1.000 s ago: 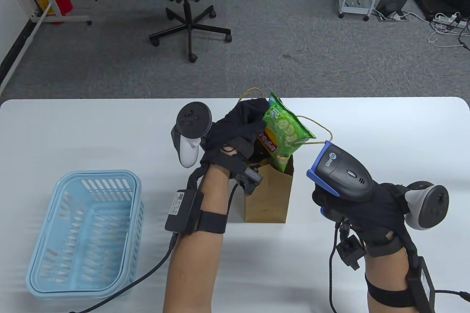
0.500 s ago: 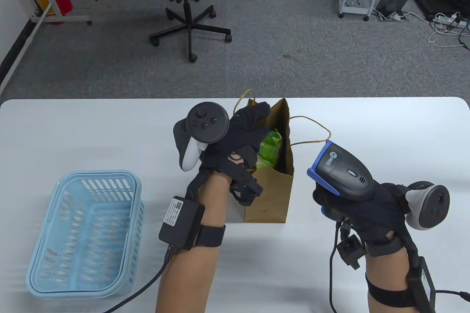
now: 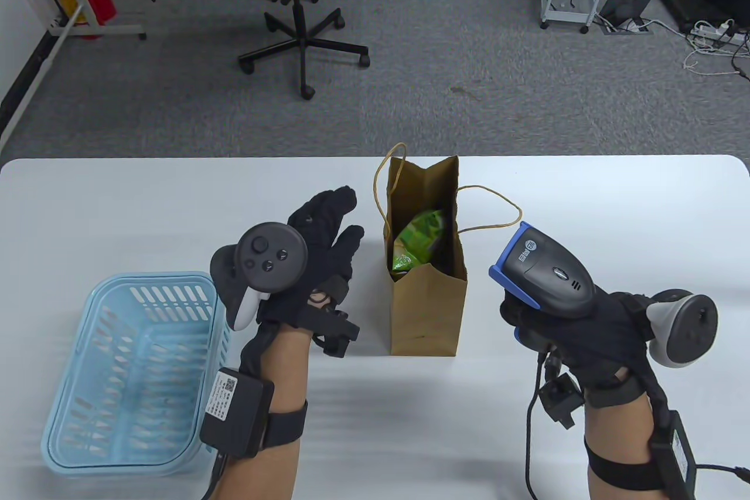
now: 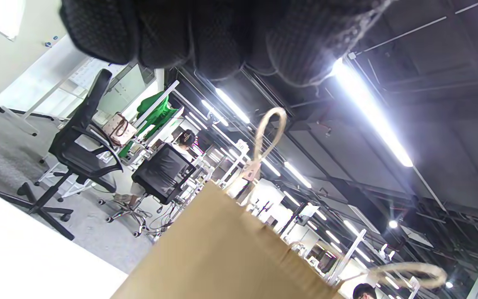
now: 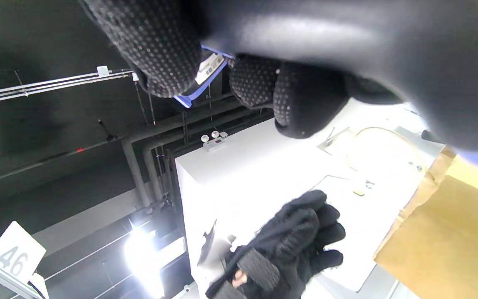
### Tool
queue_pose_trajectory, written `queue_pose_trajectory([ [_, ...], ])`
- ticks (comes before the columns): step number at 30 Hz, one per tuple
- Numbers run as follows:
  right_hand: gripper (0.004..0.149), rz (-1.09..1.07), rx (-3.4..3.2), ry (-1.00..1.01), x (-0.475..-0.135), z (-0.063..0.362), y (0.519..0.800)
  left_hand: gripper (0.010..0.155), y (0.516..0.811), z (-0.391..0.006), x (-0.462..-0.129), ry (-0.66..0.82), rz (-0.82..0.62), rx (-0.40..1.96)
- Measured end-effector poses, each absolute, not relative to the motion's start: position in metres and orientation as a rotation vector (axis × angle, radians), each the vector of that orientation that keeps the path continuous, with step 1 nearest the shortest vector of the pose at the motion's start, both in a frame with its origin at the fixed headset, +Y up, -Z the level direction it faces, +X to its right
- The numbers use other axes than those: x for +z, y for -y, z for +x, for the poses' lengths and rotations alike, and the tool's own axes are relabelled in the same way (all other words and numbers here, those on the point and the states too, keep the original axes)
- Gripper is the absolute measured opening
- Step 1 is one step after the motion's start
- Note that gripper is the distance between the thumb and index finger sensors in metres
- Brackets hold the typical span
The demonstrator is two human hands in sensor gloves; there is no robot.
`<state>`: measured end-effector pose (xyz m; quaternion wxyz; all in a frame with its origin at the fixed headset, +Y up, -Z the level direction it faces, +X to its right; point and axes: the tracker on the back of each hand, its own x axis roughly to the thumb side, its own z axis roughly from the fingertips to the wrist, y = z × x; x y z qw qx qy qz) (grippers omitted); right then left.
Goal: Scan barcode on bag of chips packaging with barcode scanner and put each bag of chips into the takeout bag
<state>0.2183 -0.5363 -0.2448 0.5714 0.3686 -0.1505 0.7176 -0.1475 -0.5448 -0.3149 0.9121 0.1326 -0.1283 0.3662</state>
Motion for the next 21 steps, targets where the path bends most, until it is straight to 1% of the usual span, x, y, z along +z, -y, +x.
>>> queue_pose_trajectory([
  [3, 0.058, 0.863, 1.693, 0.348, -0.246, 0.216, 0.537, 0.059, 0.584, -0.153, -0.314, 0.274, 0.253, 0.745],
  [4, 0.058, 0.863, 1.696, 0.345, -0.246, 0.216, 0.538, 0.06, 0.601, -0.155, -0.312, 0.285, 0.233, 0.756],
  [6, 0.058, 0.865, 1.696, 0.339, -0.247, 0.214, 0.538, 0.063, 0.629, -0.156, -0.312, 0.3, 0.245, 0.786],
  [7, 0.058, 0.868, 1.704, 0.336, -0.247, 0.213, 0.539, 0.063, 0.644, -0.157, -0.313, 0.283, 0.251, 0.79],
  [8, 0.058, 0.867, 1.707, 0.337, -0.247, 0.212, 0.539, 0.064, 0.651, -0.157, -0.315, 0.268, 0.25, 0.783],
  [10, 0.058, 0.864, 1.712, 0.334, -0.248, 0.211, 0.54, 0.065, 0.661, -0.159, -0.32, 0.266, 0.164, 0.683],
  [12, 0.058, 0.863, 1.714, 0.333, -0.248, 0.211, 0.54, 0.066, 0.667, -0.158, -0.319, 0.25, 0.207, 0.655],
  [15, 0.059, 0.842, 1.731, 0.357, -0.249, 0.214, 0.541, 0.067, 0.674, -0.156, -0.318, 0.272, 0.165, 0.59],
  [16, 0.059, 0.826, 1.743, 0.371, -0.249, 0.216, 0.541, 0.067, 0.677, -0.156, -0.317, 0.268, 0.172, 0.567],
  [21, 0.058, 0.682, 1.769, 0.473, -0.251, 0.231, 0.544, 0.068, 0.689, -0.162, -0.315, 0.241, 0.163, 0.49],
])
